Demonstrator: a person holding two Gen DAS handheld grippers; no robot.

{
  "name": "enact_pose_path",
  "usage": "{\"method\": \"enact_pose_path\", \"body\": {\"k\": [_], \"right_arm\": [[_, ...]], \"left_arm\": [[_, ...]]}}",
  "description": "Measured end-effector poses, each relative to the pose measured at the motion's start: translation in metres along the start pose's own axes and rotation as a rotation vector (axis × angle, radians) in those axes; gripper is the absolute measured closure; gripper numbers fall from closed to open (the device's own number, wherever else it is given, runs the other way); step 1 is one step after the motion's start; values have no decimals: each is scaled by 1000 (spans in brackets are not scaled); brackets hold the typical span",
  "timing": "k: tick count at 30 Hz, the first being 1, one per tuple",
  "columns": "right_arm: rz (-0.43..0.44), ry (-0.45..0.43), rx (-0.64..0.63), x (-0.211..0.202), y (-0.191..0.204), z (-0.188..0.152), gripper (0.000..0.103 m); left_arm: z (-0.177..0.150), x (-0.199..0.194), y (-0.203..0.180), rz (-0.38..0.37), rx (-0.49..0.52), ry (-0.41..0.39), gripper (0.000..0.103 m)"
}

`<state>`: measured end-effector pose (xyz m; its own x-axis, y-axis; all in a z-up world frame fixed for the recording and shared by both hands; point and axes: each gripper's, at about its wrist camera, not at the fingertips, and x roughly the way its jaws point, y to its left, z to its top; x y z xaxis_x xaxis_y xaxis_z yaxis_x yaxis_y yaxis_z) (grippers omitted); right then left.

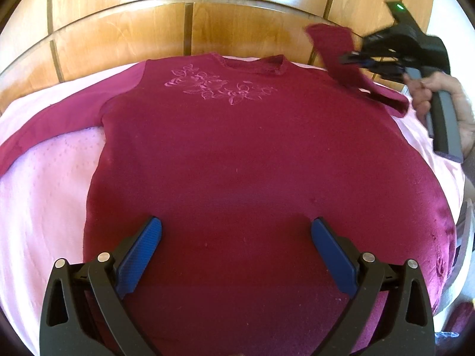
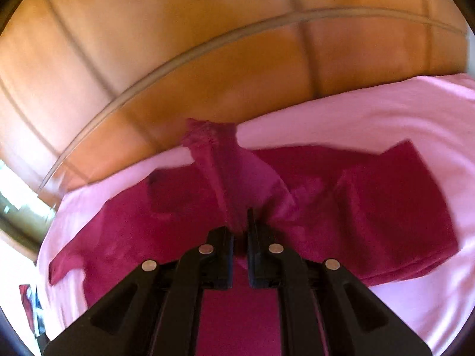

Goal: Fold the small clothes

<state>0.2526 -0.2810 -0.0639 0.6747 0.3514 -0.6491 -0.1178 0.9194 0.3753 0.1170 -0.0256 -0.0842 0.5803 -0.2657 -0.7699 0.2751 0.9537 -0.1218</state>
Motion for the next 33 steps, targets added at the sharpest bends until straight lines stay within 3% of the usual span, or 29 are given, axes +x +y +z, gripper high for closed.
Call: {"method": "enact_pose_path", "body": {"k": [8,10,13,14,18,24,29,33], "right_arm": [[80,89,-83,40,68,-23,93],[106,82,-89,37,72,-26,84],[143,45,-65,13,69,-29,57],[154,30,-57,10,68,-33,55],[185,-18,20,-26,35,-48,41],[159,-53,156,-70,-32,-75,34],[186,-109,320,-92,-82,-84,19],[297,-149,456,-94,-106,-79,10]], "left_arm": [[12,-3,5,-30,-43,50,4],[18,-6,11,-62,-92,56,4],[30,-12,26,-104,-203,42,7],[36,-13,32,-136,-242,37,8],[58,-9,42,-198,-306,38,20],[104,23,46,-282,-387,84,37],[139,68,40,-284,-437,141,37],[157,94,41,-260,-479,156,37]]}}
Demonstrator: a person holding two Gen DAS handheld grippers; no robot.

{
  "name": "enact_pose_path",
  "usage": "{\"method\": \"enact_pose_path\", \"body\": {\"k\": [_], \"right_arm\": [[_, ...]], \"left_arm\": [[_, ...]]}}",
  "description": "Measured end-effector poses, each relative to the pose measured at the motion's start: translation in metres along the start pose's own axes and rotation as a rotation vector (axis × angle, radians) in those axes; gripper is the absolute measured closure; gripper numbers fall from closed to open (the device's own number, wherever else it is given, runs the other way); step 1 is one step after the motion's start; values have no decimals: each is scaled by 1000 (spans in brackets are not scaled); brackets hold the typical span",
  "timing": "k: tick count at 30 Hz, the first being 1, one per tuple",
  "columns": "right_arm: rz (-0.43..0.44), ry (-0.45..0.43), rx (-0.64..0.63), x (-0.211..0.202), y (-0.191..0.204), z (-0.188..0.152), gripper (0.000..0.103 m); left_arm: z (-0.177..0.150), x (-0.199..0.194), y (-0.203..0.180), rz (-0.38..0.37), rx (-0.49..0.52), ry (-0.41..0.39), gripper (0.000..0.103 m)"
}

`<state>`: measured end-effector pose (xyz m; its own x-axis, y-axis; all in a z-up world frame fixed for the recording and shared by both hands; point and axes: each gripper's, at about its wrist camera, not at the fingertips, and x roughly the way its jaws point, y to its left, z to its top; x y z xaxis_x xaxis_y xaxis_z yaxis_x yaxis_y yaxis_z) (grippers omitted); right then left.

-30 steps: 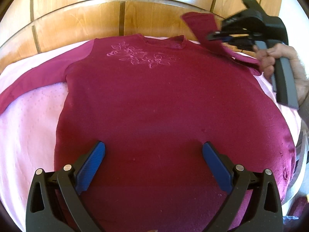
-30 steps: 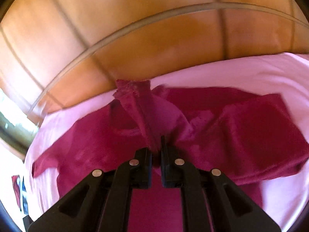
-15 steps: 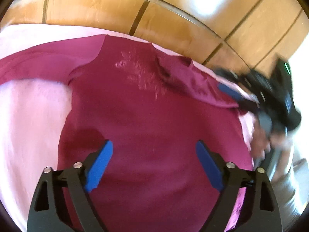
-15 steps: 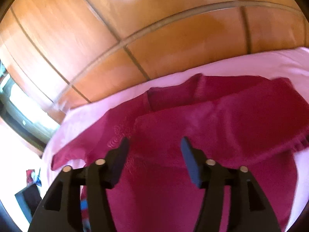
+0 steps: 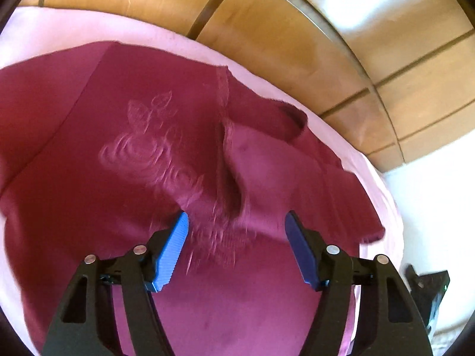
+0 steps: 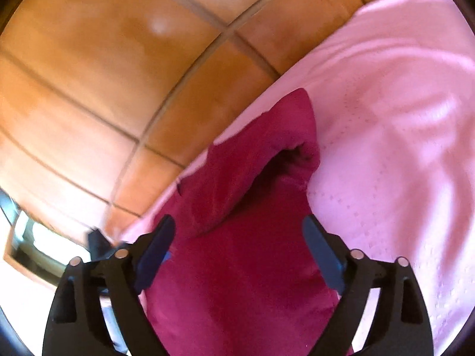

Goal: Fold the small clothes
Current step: 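Grasp the sweater side edge with the left gripper and fold it toward the center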

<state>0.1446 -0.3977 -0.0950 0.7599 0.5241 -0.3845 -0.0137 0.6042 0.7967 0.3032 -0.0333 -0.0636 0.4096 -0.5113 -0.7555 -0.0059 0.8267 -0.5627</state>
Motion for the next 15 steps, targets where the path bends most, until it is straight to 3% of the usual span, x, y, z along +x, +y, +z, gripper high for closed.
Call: {"method": "enact_pose_path", "body": {"k": [1,2,3,4,10,15], "right_arm": [[36,-13,35,1,-3,4,9],[83,-29,83,4,-7,8,8],[117,-38,118,7,-10,10,7],[154,-48,161,11,-13,13,5],[306,-84,375,31,-38,31,3],[260,-89,414,49,-48,44,3]], "left_arm": [[5,3,-2,6,1,-4,40],[8,6,-3,5,1,-5,58],[12,10,-5,1,4,9,84],[14,13,-6,6,9,18,94],[28,-25,-11,-7,54,-126,96],[33,-65,1,11,93,-207,96]]}}
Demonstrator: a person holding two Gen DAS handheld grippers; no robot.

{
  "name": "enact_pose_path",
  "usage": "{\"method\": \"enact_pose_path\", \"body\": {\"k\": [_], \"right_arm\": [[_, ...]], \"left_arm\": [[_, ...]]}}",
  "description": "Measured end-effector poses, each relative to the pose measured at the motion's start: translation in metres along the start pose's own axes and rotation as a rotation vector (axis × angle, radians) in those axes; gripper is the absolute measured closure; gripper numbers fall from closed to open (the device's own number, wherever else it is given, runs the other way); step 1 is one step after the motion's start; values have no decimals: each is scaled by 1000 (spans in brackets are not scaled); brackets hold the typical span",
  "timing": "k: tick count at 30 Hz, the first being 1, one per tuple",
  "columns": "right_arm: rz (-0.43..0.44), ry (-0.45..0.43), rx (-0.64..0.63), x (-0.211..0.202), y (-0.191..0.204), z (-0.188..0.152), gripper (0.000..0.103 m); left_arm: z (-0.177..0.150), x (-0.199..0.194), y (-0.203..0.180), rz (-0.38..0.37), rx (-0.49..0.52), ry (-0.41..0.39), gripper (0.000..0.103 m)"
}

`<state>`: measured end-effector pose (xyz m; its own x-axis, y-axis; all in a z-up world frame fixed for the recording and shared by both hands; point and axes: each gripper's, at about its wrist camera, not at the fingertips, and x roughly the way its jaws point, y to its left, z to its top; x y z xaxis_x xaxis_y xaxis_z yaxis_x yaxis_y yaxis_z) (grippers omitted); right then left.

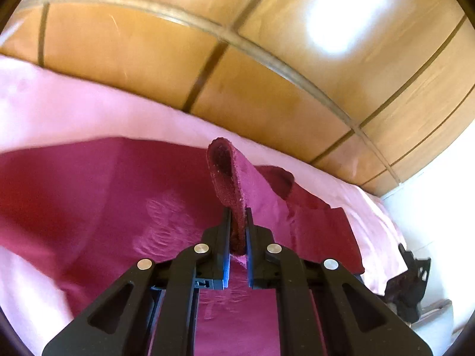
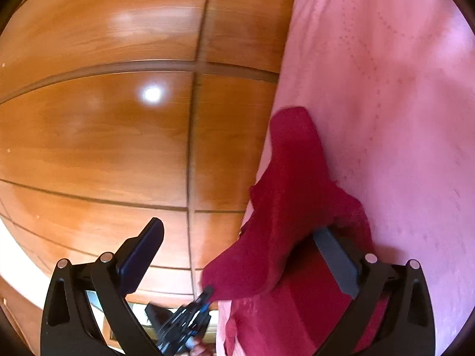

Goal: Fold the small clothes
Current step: 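Grasp the sweater side edge with the left gripper and fold it toward the center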

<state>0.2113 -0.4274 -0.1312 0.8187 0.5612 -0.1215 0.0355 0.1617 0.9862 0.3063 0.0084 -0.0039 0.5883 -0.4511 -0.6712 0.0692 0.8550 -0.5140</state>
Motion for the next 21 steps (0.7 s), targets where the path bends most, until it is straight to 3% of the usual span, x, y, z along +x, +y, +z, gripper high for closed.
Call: {"method": "enact_pose_path", "body": {"k": [3,8,10,12,16,21], "right_arm": [[-46,-9,-24,5,-4,1,3],[-129,36,-148,12,1,-12,4],[-172,66,-193,10,7,-17,4],[-228,92,-234,6,13,-23,3],[-357,182,-436,-3,40,-47,3],[-436,154,-738,12,90,-78,3]], "left_arm": [[-4,-6,16,58,11,-7,96],[-27,13,48,157,-32,64,96],[-39,23,58,179,-44,99,96],[-42,23,59,178,-33,85,96],[-41,16,52,169,-10,74,96],[-45,7,40,173,44,33,96]]}}
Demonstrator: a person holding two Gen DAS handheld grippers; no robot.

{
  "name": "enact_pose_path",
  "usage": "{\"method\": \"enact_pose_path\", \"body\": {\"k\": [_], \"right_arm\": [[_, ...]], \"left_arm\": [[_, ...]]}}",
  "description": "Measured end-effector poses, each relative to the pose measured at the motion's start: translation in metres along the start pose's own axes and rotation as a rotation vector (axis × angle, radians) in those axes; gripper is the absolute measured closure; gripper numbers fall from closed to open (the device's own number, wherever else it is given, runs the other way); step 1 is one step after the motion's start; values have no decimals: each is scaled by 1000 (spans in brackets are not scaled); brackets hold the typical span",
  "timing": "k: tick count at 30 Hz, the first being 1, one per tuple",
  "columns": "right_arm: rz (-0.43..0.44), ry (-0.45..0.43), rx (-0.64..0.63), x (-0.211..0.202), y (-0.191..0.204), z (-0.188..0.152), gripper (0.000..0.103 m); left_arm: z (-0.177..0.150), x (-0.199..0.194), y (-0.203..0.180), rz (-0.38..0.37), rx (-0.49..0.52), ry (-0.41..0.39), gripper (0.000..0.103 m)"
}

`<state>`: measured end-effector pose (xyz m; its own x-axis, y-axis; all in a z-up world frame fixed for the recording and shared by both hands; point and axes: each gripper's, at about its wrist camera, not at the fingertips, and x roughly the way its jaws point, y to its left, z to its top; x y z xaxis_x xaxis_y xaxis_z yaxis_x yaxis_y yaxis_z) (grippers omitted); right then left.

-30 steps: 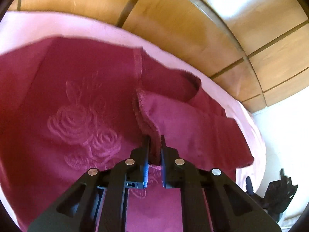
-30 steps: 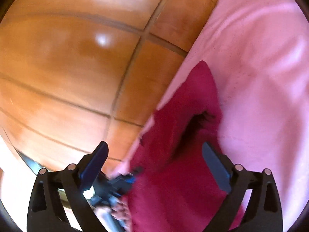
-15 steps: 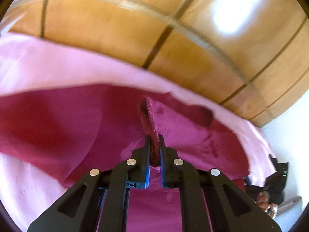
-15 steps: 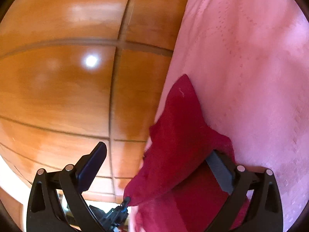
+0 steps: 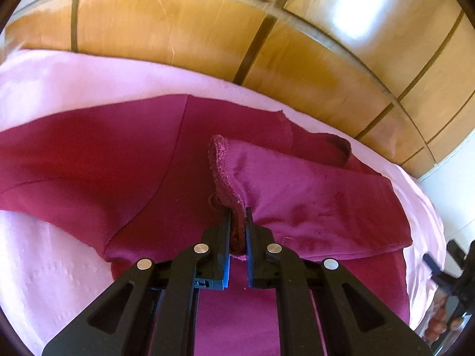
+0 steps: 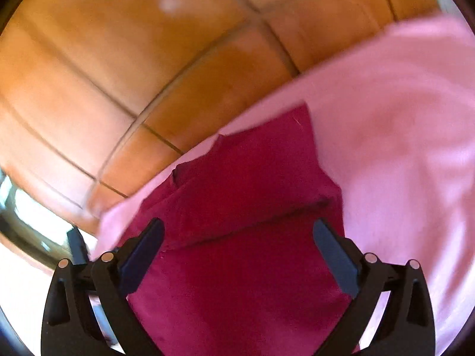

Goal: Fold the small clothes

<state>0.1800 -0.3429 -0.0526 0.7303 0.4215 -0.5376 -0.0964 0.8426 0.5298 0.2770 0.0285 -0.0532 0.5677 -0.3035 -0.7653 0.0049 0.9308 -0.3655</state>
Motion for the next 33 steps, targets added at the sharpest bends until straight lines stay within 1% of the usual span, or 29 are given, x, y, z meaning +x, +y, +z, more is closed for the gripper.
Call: {"method": "enact_pose_path", "body": {"k": [2,3,4,5,6,7,8,10,11,13,14,15,16,17,18,19,20,21,23,26,33], "right_arm": [[-76,-2,-85,17,17,4,3],[-142,6,-131,33,24,5,3],[-195,22,-164,47,27,3,4],[-223,43,-182,55,28,-2,5],[-263,77,-202,70,26,-9,8],[-299,101,-217,81,24,-16,9],[-322,111,-230,86,22,-22,9],[-367,59,-294,91,24,-39,8],[-381,43,-310,92,25,-44,8],[-389,34,-317,92,25,-47,7],[-387,33,-316,91,23,-48,6],[-386,32,-317,91,23,-49,5],[-390,30,-320,92,23,-50,4],[-399,29,-326,90,22,-53,4],[-407,28,-328,90,25,-54,3],[-415,27,-326,92,28,-51,3],[-417,25,-326,91,27,-52,3],[-418,24,-323,91,29,-49,3],[-417,23,-323,88,29,-51,3],[-420,22,-323,91,31,-51,3],[-429,10,-330,89,33,-52,3]], "left_arm": [[2,0,1,14,0,-12,96],[3,0,2,17,-6,-14,96],[4,1,3,21,-15,-18,96],[6,1,3,30,-15,-24,96],[7,3,2,46,-5,-34,96],[8,5,-1,74,16,-46,96],[8,9,-1,86,27,-40,96],[4,24,3,122,41,9,94],[0,29,4,129,51,4,93],[-5,30,1,142,87,-28,93],[-5,29,0,153,92,-31,90],[-4,27,0,163,87,-29,85],[-3,23,1,173,68,-24,83],[-3,18,2,179,48,-26,77],[-3,13,3,186,37,-32,66],[-6,3,5,197,24,-51,58],[-8,-5,6,199,12,-71,42],[-11,-14,8,199,3,-91,31],[-19,-35,11,215,-12,-130,29],[-31,-56,16,229,-25,-151,28],[-61,-87,26,253,-46,-178,28]]}}
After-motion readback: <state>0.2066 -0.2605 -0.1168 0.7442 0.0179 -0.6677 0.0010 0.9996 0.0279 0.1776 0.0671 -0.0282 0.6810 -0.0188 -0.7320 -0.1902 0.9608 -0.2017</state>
